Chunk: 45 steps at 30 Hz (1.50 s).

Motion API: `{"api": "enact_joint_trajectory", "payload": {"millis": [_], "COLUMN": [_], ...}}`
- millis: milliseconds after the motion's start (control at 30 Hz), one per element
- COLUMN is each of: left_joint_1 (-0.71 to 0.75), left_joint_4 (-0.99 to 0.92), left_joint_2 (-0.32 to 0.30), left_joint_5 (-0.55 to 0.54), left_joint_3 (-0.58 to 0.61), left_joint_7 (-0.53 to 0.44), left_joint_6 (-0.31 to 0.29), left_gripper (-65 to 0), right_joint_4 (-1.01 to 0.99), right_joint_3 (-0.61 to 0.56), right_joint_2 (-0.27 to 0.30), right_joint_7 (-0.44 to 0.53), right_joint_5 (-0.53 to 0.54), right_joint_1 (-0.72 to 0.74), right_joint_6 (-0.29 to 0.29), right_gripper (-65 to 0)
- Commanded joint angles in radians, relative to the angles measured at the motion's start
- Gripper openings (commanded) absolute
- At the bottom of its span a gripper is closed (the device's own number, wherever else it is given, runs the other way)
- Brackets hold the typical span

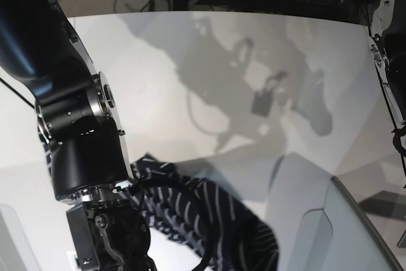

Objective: Layout the t-shirt on the table in an organized manner, then fold the t-shirt properly

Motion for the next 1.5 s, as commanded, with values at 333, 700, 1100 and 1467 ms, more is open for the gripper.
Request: {"api": "enact_joint_trajectory", "payload": {"millis": [333,700,1100,1467], "left_joint_1": [-0.075,-0.041,0.056,0.138], "left_joint_4": [-0.069,-0.042,0.043,0.043], "left_joint_2": [0.0,0.066,0.126,0.069], "left_joint_5": [0.013,0.016,0.024,0.021], "left_joint_3": [0.024,0.124,0.195,0.15], "left_joint_7": [-0.009,-0.009,-0.009,-0.009], "left_joint_6": [0.013,0.014,0.014,0.014], "left_gripper": [-65.0,-65.0,-65.0,-65.0], "right_joint_4": [0.018,-0.286,-0.743,-0.716], "right_joint_3": [0.169,0.646,0.657,0.85], "right_joint_2": [0.249,0.674,0.61,0.722], "right_joint_7": [0.046,0.06,0.461,0.456], "right_joint_5": [0.082,0.078,0.089,0.08], "right_joint_1": [0.034,-0.197,-0.506,-0.521], "right_joint_6": [0.003,-0.009,-0.009,-0.017], "right_gripper": [-65.0,-65.0,-65.0,-65.0]}}
